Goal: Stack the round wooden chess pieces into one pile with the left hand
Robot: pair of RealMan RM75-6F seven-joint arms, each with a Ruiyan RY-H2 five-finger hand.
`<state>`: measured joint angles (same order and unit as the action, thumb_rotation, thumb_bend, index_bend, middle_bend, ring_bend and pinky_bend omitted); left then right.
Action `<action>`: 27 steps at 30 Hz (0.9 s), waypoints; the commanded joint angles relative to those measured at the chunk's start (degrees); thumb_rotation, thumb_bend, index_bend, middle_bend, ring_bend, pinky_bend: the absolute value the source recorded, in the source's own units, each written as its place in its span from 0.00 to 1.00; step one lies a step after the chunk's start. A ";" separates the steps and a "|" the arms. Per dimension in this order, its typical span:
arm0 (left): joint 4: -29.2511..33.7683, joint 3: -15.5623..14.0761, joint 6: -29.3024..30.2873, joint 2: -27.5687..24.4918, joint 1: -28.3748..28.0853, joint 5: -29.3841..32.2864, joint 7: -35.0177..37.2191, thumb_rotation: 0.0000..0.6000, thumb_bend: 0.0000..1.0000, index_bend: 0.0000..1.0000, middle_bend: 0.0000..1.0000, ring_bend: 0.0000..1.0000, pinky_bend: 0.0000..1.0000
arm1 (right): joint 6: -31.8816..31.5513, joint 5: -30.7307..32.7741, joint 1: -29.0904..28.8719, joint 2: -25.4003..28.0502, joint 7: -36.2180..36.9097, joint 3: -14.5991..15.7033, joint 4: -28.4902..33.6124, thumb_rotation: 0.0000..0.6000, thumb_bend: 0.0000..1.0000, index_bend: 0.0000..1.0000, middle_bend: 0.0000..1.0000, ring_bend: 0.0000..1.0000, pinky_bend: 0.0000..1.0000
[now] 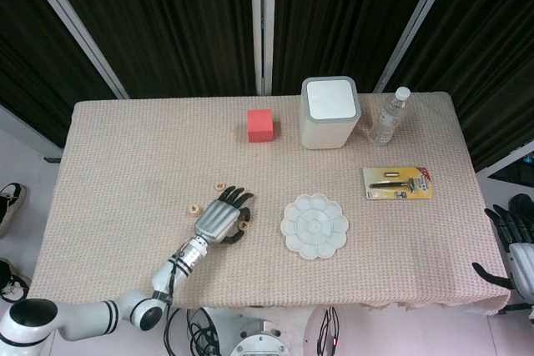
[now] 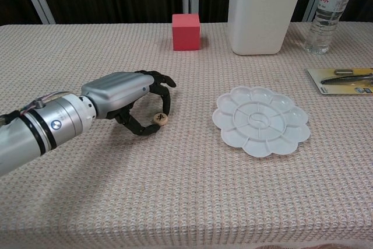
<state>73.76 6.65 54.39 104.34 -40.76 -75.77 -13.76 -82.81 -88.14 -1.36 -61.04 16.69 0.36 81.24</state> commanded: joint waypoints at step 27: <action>12.68 1.24 5.70 -14.83 3.90 3.10 -4.24 1.00 0.31 0.49 0.10 0.00 0.00 | -0.47 -0.05 -0.04 0.72 -0.74 -0.28 1.27 1.00 0.13 0.00 0.00 0.00 0.00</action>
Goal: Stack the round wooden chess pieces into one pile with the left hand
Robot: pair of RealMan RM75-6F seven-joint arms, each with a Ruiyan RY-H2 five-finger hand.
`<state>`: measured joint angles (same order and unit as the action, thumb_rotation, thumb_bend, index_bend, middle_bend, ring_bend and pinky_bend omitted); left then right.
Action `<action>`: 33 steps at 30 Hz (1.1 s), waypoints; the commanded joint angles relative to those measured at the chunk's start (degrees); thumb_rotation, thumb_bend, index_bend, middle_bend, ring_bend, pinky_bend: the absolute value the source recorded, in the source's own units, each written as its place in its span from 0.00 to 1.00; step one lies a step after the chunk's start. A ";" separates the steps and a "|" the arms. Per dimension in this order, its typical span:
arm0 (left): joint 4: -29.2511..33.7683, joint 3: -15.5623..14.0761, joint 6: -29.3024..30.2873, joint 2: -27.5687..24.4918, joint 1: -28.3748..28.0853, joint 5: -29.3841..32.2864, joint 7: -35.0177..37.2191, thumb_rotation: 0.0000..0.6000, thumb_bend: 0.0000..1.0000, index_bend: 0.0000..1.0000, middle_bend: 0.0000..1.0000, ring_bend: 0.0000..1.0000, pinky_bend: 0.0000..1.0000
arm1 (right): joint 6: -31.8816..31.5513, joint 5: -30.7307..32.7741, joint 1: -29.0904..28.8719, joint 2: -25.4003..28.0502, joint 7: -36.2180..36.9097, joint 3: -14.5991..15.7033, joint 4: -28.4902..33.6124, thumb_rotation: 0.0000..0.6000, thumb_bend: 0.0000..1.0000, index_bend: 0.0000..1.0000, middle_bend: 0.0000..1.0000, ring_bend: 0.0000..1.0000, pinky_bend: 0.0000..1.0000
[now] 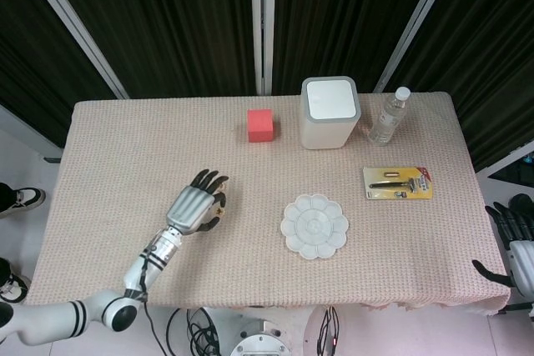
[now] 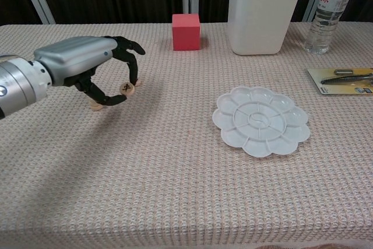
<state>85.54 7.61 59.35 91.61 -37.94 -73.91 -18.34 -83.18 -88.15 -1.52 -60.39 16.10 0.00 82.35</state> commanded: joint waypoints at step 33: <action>-6.64 -1.48 -0.78 -0.95 2.79 0.71 8.04 1.00 0.31 0.47 0.10 0.00 0.00 | -1.14 -0.10 0.40 0.89 -1.63 -0.30 2.05 1.00 0.13 0.00 0.00 0.00 0.00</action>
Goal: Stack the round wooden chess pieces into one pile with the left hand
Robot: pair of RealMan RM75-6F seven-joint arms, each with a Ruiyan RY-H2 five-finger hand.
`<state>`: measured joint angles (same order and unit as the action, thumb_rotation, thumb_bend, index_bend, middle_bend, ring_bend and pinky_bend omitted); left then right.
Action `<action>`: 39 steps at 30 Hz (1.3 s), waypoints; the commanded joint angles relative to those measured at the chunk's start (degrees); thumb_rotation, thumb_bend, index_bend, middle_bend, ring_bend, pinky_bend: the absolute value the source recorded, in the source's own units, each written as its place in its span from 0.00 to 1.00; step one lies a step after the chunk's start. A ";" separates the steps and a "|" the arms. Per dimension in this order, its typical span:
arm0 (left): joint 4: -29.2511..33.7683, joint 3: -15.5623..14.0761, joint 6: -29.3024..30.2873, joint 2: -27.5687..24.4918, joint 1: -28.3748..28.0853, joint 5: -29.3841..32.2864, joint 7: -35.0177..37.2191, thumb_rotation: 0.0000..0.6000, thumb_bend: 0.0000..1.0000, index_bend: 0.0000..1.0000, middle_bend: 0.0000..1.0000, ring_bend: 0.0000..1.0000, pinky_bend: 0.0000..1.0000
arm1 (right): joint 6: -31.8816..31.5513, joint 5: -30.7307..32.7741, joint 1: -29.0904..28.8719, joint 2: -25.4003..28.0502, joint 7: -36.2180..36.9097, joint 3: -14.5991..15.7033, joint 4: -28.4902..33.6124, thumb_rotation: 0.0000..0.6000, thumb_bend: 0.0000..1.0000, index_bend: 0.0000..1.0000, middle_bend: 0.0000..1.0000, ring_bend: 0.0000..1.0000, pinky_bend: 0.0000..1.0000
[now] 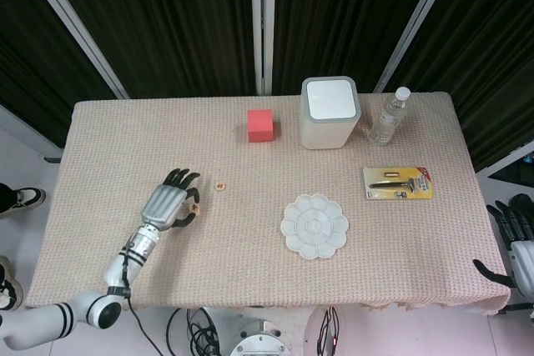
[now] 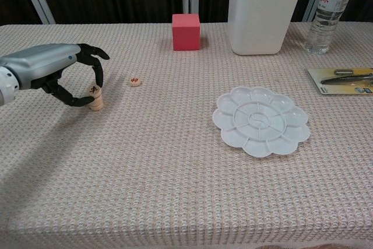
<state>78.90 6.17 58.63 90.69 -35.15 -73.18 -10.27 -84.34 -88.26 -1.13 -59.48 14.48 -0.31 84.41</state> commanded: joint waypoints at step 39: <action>-1.31 9.84 -4.65 8.84 -10.64 17.89 -18.60 1.00 0.30 0.37 0.09 0.00 0.00 | 0.48 -0.49 -0.25 -0.37 -0.02 0.36 -0.22 1.00 0.15 0.00 0.00 0.00 0.00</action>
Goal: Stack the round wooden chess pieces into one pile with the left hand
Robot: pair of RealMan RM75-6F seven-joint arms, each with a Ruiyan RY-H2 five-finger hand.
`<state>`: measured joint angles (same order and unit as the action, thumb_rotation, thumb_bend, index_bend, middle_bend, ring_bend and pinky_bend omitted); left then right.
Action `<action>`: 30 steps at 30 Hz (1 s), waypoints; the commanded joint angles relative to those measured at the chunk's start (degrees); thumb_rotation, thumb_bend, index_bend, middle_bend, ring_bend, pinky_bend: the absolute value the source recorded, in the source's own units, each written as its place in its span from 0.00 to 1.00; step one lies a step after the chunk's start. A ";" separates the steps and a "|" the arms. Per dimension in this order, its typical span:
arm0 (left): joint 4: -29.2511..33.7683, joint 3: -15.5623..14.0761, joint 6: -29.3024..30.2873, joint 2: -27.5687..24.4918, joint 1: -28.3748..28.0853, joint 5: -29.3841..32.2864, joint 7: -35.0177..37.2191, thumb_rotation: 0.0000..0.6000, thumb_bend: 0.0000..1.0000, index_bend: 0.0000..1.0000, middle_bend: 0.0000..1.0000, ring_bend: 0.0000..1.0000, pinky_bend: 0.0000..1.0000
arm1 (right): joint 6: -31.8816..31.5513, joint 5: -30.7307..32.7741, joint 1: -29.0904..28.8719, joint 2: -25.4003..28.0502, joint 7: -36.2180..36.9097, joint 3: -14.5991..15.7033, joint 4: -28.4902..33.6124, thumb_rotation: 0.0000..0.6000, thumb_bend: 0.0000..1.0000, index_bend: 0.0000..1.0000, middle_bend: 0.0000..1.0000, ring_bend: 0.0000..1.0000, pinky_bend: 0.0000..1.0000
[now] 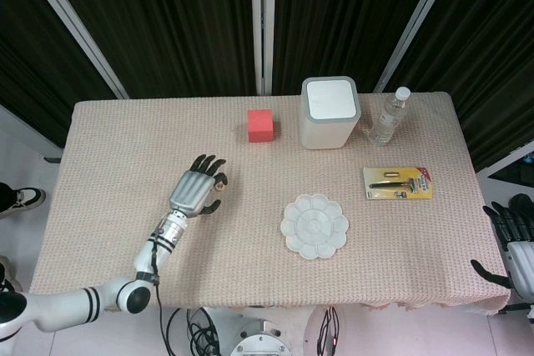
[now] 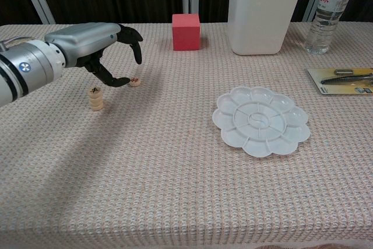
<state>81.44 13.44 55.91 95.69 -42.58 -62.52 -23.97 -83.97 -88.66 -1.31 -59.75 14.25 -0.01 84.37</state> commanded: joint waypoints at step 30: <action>-10.61 1.75 -1.14 8.13 -7.99 20.01 -12.76 1.00 0.30 0.45 0.10 0.00 0.00 | 0.99 0.55 -0.16 -1.08 3.37 0.13 -3.61 1.00 0.15 0.00 0.00 0.00 0.00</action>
<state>70.92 15.26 54.80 103.83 -50.59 -42.40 -36.88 -82.98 -88.11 -1.47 -60.83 17.62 0.12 80.76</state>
